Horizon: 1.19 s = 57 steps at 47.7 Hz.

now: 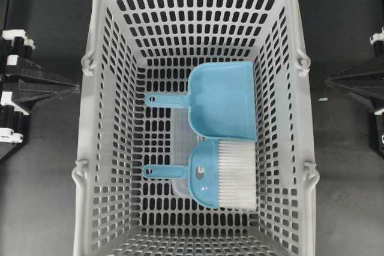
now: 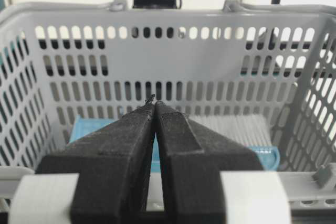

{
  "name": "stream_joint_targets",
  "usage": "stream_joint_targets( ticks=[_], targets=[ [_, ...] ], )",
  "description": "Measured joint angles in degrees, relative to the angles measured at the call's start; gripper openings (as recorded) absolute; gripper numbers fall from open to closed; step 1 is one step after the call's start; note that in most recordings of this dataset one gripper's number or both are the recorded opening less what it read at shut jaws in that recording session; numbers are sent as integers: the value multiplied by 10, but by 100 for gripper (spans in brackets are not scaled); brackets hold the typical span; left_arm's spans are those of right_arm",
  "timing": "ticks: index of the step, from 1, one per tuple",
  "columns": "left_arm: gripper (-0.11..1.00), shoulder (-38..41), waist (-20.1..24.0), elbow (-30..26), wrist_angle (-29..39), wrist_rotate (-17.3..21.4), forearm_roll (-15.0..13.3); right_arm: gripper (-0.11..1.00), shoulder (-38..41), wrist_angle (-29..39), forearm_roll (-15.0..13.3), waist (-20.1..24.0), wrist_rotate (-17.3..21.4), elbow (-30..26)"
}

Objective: Pick up the hand brush from the shopping basket with the left arm.
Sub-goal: 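Move the open left gripper over the blue hand brush handle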

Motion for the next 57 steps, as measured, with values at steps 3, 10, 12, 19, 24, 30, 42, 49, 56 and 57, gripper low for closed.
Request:
stream_joint_targets(
  ticks=[3,10,12,19,24,30,42,49,56,57],
  targets=[
    [1,4,0,-4,6,-4,4,0,-1,2,1,0,1,-1],
    [0,48,-20,-83,120,-35,21,0,-6,54,16,0,26,-13],
    [0,62,-27,-109,152,-37,21,0,-7,80,16,0,35,-19],
    [0,126,-47,-188,249,-37,22,0,-8,176,17,1,50,-42],
    [0,181,-63,-245,315,-37,22,0,-9,235,17,4,50,-55],
    [0,243,-74,-305,387,-38,22,0,-14,267,17,4,50,-60],
    [0,340,-84,-403,512,-39,22,12,-23,272,17,6,50,-60],
    [2,391,-91,-452,577,-41,22,49,-23,272,16,7,51,-60],
    [36,428,-100,-484,614,-45,22,78,-25,272,15,18,53,-60],
    [42,432,-102,-488,617,-46,22,78,-25,271,15,22,53,-60]
  ],
)
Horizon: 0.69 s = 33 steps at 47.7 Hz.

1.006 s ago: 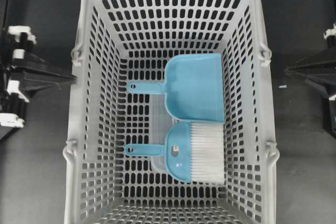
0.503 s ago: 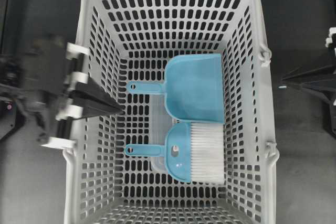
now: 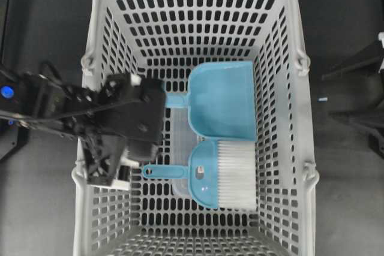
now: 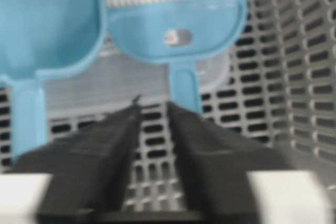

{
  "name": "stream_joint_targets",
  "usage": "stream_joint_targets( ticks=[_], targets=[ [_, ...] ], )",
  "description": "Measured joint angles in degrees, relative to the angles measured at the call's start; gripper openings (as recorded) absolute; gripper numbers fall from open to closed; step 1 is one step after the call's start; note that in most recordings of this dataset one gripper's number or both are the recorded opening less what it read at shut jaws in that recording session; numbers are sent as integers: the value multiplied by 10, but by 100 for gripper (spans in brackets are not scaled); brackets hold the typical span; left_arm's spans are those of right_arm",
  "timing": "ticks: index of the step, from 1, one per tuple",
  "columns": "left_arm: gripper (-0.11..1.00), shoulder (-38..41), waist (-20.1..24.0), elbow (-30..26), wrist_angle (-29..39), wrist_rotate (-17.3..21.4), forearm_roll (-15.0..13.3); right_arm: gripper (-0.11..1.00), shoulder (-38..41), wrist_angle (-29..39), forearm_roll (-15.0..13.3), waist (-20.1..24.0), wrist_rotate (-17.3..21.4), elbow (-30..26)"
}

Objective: Pick up the hand brush from the shopping basket with the left arm.
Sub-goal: 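Move the open left gripper over the blue hand brush handle, then lower the open left gripper around the brush's blue handle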

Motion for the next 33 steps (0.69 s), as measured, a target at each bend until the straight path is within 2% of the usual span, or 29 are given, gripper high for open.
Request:
stream_joint_targets(
  ticks=[5,8,10,24,33],
  targets=[
    [73,22,-6,-14,14,-14,0,78,-4,-10,0,18,0,0],
    [86,39,-9,-25,24,-33,0,77,-8,-18,0,20,0,1],
    [90,50,-11,-29,28,-45,1,77,-14,-25,0,21,-2,4],
    [89,116,-41,-43,36,-80,0,77,-36,-49,-1,21,-4,22],
    [89,145,-52,-45,36,-117,0,77,-42,-51,-2,21,-4,31]
  ],
)
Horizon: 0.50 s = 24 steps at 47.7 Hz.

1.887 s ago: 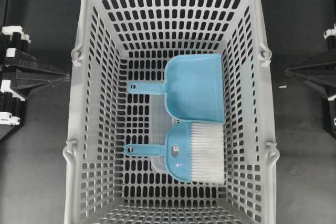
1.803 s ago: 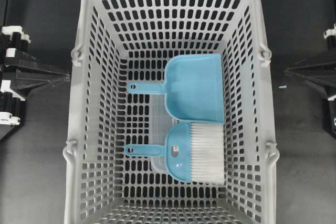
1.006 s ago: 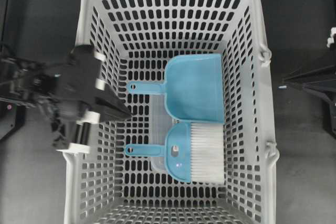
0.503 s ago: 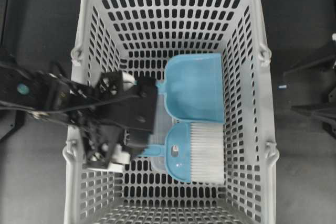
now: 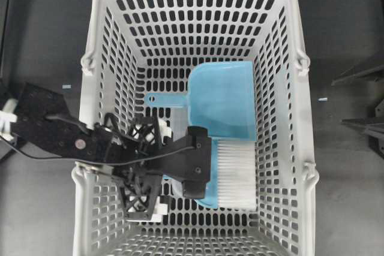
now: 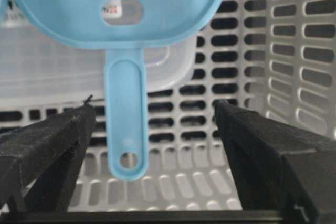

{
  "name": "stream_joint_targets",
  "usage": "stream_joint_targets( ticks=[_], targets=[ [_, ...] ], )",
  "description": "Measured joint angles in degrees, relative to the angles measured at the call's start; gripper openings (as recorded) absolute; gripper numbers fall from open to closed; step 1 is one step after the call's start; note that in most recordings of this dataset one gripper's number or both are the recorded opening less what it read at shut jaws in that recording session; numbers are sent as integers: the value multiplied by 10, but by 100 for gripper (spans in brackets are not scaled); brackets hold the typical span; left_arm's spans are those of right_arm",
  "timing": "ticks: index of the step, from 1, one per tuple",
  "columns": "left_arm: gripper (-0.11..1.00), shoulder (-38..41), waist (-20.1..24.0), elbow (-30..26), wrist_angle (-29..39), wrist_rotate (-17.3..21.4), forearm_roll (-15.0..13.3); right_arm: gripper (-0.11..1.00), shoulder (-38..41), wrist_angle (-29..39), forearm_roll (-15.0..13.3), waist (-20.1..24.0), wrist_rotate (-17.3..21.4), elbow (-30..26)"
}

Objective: Pick up the hand brush from the shopping basket with the left arm.
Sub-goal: 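Lower the open left gripper around the brush's blue handle, then close the left gripper on the blue brush handle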

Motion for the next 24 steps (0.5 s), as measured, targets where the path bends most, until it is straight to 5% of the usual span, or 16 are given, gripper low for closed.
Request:
stream_joint_targets(
  ticks=[24],
  targets=[
    [89,46,8,4,3,-7,0,77,-6,0,0,0,0,11]
  ],
)
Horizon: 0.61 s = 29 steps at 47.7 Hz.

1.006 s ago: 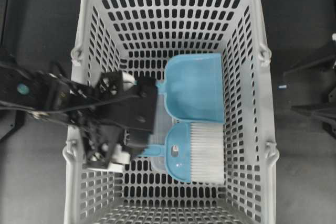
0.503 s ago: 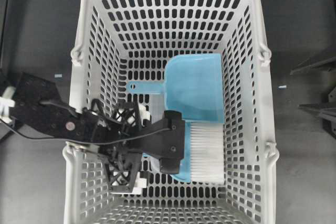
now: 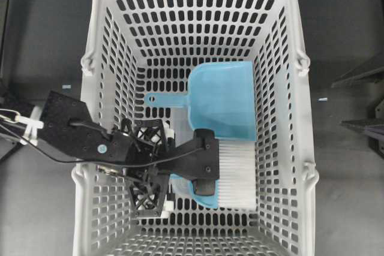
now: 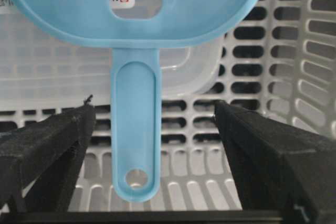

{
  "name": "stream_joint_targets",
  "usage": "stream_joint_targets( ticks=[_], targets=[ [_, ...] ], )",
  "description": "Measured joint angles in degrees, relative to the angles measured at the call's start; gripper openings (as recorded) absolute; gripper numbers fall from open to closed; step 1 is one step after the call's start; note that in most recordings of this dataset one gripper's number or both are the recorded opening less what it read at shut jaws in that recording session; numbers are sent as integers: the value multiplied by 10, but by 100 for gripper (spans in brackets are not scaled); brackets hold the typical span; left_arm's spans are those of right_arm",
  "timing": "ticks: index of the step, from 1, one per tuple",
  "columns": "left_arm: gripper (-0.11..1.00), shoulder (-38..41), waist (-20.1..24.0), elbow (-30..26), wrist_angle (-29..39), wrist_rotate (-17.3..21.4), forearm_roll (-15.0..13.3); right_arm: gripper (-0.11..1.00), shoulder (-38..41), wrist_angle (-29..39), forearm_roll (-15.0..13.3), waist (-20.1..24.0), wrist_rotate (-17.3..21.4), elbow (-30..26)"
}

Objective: Pick up the hand brush from the shopping basket with the left arm.
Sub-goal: 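Close the left gripper on the blue brush handle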

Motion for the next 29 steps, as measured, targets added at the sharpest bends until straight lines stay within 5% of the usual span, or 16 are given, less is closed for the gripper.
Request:
stream_joint_targets(
  ticks=[29],
  targets=[
    [89,14,5,30,-1,0,0,77,-1,-9,1,0,1,11]
  ],
)
